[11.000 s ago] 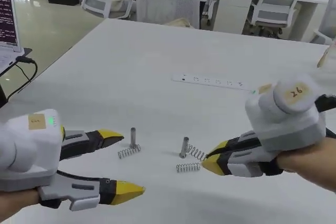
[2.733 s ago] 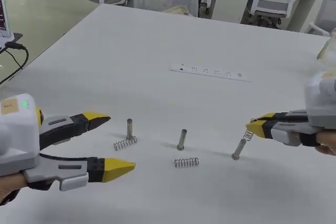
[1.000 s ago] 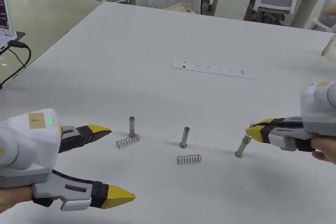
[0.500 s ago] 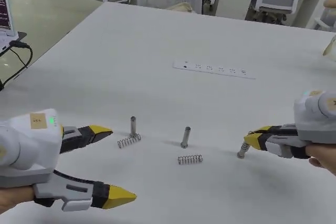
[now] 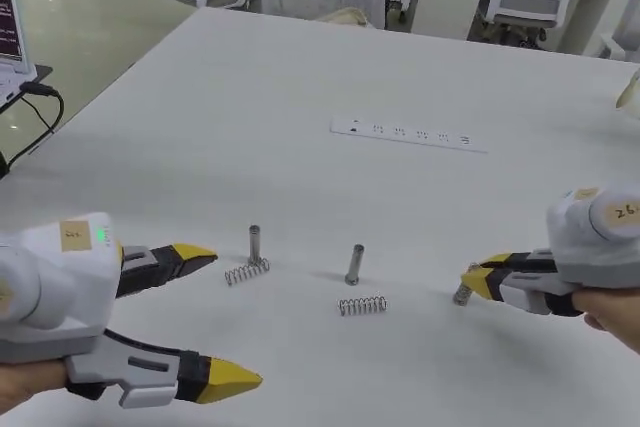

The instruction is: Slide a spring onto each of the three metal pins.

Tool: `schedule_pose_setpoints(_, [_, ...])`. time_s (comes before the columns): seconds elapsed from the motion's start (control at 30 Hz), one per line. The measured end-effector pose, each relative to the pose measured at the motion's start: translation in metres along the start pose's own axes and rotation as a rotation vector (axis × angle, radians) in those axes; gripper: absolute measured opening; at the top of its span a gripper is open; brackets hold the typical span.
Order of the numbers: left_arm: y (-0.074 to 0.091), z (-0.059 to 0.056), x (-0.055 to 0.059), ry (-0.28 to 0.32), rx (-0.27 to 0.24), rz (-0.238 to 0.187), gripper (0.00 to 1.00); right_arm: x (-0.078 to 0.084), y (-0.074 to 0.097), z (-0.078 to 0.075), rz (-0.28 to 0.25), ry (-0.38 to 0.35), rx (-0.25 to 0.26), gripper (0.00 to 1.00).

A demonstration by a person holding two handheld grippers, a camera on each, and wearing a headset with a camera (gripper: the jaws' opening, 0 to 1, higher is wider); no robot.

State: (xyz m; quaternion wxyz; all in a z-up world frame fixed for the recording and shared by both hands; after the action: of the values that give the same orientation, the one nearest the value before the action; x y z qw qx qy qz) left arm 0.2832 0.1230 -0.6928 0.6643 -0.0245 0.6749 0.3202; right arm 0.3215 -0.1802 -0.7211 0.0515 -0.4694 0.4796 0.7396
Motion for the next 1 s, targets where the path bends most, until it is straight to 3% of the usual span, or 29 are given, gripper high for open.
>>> schedule_pose_setpoints(0.67, [0.0002,-0.0007,0.0002,0.005,0.000,0.001,0.78,0.0069,-0.0026,0.0003,0.033,0.003,0.001,0.09])
schedule_pose_setpoints(1.0, [-0.0001,-0.0010,0.0015,0.008,0.003,0.002,0.77,0.0103,0.0002,-0.0002,0.040,0.002,0.013,0.20])
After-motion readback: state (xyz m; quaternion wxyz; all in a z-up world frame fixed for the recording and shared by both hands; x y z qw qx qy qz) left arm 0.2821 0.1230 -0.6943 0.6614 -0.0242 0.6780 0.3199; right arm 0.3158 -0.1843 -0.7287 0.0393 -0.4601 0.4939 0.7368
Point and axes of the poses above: the centre of the closed fingertips' face, and the gripper's own axes: y roughly backward along the fingers, z roughly to its left, x roughly out of its underside, the point moved 5 cm from there along y, roughly backward along the fingers, and after that the axes turned 9 degrees about -x, right-handed, at the moved point
